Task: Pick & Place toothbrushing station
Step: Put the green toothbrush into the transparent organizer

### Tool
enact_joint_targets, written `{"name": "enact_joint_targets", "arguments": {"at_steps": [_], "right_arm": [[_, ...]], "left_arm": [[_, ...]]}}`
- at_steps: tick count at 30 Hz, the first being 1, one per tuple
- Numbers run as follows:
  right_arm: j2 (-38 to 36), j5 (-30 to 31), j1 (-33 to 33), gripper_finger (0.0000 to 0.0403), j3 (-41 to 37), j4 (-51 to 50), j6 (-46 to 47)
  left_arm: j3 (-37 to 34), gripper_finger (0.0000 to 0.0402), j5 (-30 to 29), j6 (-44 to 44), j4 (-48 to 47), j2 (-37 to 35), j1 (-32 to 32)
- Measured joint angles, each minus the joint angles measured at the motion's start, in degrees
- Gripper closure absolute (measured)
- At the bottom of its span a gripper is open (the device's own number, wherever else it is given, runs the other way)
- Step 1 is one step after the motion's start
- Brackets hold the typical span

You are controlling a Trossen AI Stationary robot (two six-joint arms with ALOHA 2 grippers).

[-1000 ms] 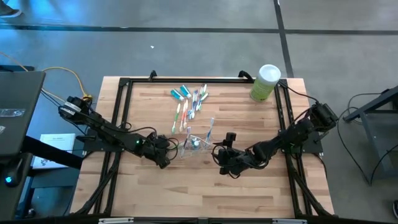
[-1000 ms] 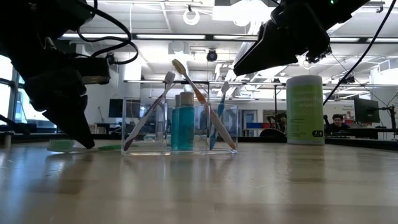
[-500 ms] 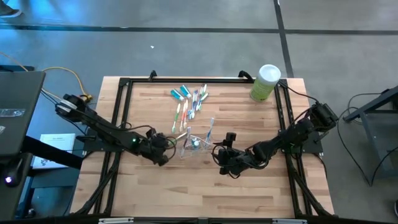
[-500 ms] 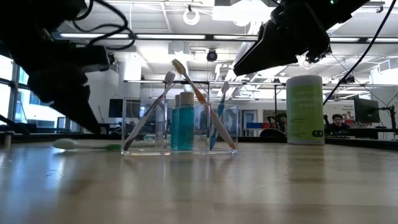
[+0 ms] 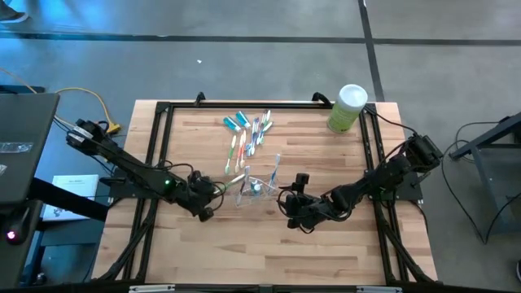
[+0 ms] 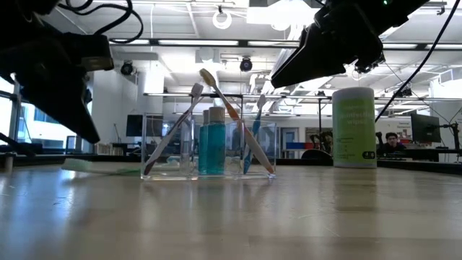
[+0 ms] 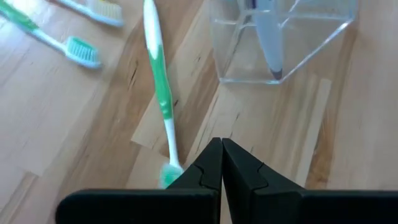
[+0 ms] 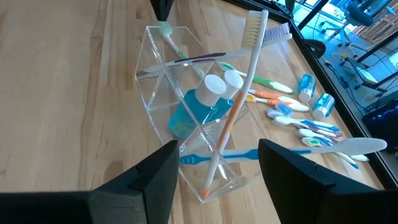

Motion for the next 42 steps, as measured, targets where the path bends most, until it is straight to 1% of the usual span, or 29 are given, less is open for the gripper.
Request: {"name": "enact_joint_targets", "arguments": {"at_steps": [4,6,9,13,15,19,21,24,26,28,36,42], "right_arm": [[0.0,0.0,0.0,0.019,0.0,0.02,0.0],[0.0,0.0,0.0,0.019,-0.01,0.02,0.0],[0.0,0.0,0.0,0.019,0.0,0.02,0.0],[0.0,0.0,0.0,0.019,0.02,0.02,0.0],[0.0,0.0,0.0,0.019,0.01,0.02,0.0],[0.0,0.0,0.0,0.019,0.01,-0.07,0.0],[0.0,0.0,0.0,0.019,-0.01,-0.09,0.0],[0.0,0.0,0.0,0.019,0.01,-0.09,0.0],[0.0,0.0,0.0,0.019,0.01,-0.11,0.0],[0.0,-0.02,0.0,0.019,0.02,-0.11,0.0],[0.0,-0.02,0.0,0.019,0.02,-0.11,0.17],[0.0,-0.09,0.0,0.019,-0.01,-0.37,0.2]], "left_arm": [[0.0,0.0398,-1.12,-1.55,-0.02,0.76,-0.01],[0.04,0.0392,-4.19,-2.48,-0.01,0.85,-0.03],[0.04,0.0375,-7.83,-2.56,0.21,0.85,-0.01],[0.04,0.0337,-9.49,-2.0,0.22,0.85,-0.03],[0.07,0.0315,-9.19,-2.0,0.18,0.85,-0.03],[0.07,0.0275,-6.13,-2.01,-1.92,0.85,-0.12],[0.07,0.0261,-5.82,-2.48,-4.76,0.85,-0.15],[0.07,0.0248,-5.13,-6.19,-8.66,0.85,-0.46],[0.04,0.0243,-3.59,-8.14,-9.35,0.85,-0.49],[0.04,0.0241,-2.11,-8.14,-9.37,0.85,-0.49],[0.02,0.024,-1.27,-6.31,-9.2,1.57,-0.63],[-0.02,0.024,-1.28,-5.85,-8.23,1.82,-2.41]]}}
